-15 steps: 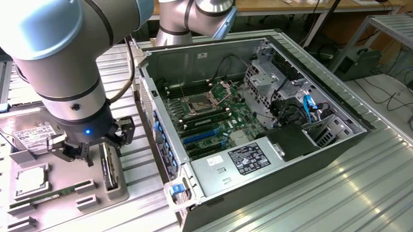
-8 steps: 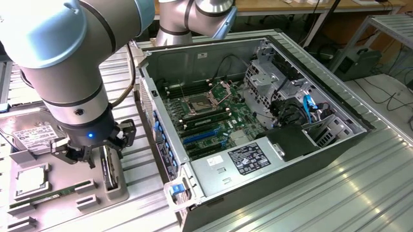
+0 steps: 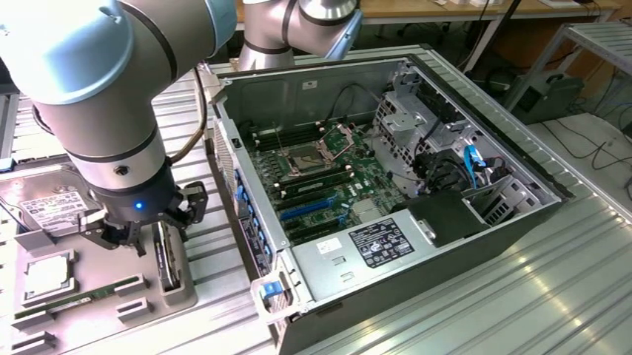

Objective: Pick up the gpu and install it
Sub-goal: 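Pick up the gpu and move the gpu toward the slot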

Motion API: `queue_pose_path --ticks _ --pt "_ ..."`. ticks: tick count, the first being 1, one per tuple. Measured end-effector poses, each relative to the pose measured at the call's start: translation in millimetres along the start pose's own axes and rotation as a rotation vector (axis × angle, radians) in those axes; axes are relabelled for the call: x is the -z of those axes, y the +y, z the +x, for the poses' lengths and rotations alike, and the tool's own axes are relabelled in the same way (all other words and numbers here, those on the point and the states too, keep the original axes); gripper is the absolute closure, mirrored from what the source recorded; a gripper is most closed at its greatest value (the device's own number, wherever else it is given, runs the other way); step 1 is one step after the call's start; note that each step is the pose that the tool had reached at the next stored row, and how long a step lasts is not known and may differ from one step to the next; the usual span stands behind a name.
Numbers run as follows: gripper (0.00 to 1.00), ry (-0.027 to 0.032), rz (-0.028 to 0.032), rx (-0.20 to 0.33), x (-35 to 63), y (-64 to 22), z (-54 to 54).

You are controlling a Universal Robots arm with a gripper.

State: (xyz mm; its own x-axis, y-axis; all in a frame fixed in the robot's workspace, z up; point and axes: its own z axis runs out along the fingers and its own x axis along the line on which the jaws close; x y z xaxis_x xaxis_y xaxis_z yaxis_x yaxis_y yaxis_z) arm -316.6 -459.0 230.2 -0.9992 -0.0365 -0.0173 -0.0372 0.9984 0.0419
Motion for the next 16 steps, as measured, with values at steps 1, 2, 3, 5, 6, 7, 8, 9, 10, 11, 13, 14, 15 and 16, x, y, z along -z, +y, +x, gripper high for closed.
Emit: queue_pose_path --ticks 1,2,3,5,6,7,8,9,10,11,13,14,15,16 --pt "0.4 0.0 0.0 0.0 0.0 0.0 0.0" --pt "0.4 -0.0001 -0.0001 0.0 -0.1 0.0 0.0" --pt "0.41 -0.0001 -0.0001 0.0 -0.1 0.0 0.0" --pt "0.41 -0.0002 -0.0001 0.0 -0.1 0.0 0.0" --pt "0.48 -0.0002 -0.0001 0.0 -0.1 0.0 0.0" --pt "0.6 -0.0002 -0.0001 0.0 -0.1 0.0 0.0" --pt "0.66 -0.0001 -0.0002 0.0 -0.1 0.0 0.0" --pt "0.66 -0.0003 -0.0002 0.0 -0.2 0.0 0.0" --pt "0.66 -0.0002 -0.0002 0.0 -0.1 0.0 0.0" --pt "0.72 -0.0003 -0.0002 0.0 -0.2 0.0 0.0" --pt "0.72 -0.0002 -0.0002 0.0 -0.1 0.0 0.0" --pt "0.72 -0.0002 -0.0002 0.0 -0.2 0.0 0.0" --pt "0.72 -0.0002 -0.0001 0.0 -0.1 0.0 0.0" --pt "0.72 -0.0002 -0.0002 0.0 -0.1 0.0 0.0"
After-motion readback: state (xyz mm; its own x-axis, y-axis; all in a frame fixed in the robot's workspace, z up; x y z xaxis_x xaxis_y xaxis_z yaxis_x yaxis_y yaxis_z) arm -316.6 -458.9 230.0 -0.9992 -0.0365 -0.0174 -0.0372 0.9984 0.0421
